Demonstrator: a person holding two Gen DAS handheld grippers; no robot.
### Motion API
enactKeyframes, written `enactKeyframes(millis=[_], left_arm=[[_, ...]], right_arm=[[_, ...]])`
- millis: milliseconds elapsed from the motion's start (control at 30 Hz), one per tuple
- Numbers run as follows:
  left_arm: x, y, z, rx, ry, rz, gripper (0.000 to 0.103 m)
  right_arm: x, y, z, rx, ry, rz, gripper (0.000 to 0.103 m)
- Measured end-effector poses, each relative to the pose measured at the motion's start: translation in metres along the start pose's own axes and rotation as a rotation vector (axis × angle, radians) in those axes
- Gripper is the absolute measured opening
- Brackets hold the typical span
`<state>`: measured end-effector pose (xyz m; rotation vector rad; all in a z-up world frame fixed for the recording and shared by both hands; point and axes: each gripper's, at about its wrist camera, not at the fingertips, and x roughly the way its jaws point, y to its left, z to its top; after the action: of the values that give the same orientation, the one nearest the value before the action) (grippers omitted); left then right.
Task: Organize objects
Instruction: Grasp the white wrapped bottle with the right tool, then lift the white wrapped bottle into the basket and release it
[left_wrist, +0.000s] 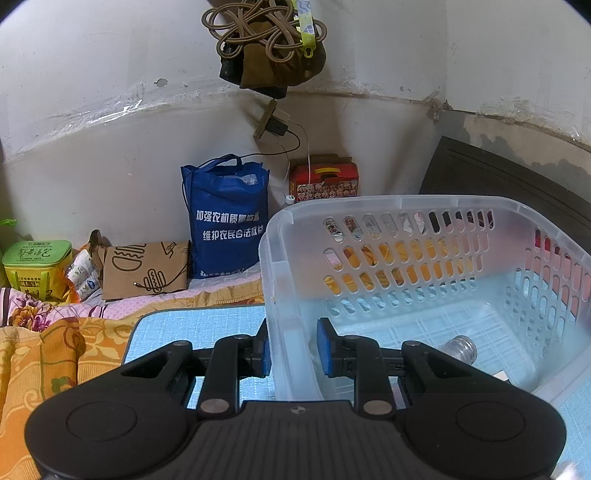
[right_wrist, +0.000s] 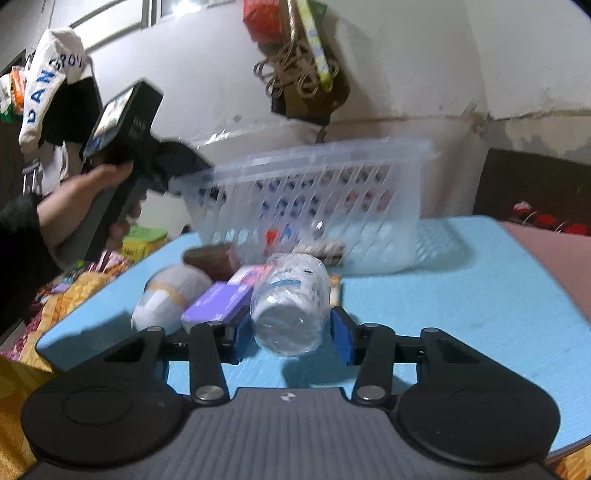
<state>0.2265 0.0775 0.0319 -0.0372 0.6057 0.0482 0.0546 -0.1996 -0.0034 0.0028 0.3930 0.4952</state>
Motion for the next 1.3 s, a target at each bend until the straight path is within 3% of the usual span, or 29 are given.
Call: enactKeyframes(millis=[367,733,900,1067,1300], left_arm=[[0.0,-0.002,-0.003,-0.002,-0.004,0.003,0.028],[0.0,-0.003,-0.003,0.002,-0.002,0.006,0.028],[0.0,-0.003,-0.002,0.002,0.0,0.004,0.028],[0.0,-0.002,-0.003,-0.001,0.002,0.002,0.028],[0.001,-0.001,-0.003,-0.006,0.005,-0.008,0.028]], right_arm=[[-0.013,-0.018,0.019,0.019,-0.074,-0.031,0.049],[-0.02,-0.041,0.095,-0.002,-0.221,-0.044,0.049],[0.008,-0.041,0.132,-0.051,-0.201,-0.033,0.049],[0.045,-0.048,0.156,-0.044,-0.104,0.004,0.049],[0.074,-0.054,0.16,-0.032,-0.032,0.001,0.049]])
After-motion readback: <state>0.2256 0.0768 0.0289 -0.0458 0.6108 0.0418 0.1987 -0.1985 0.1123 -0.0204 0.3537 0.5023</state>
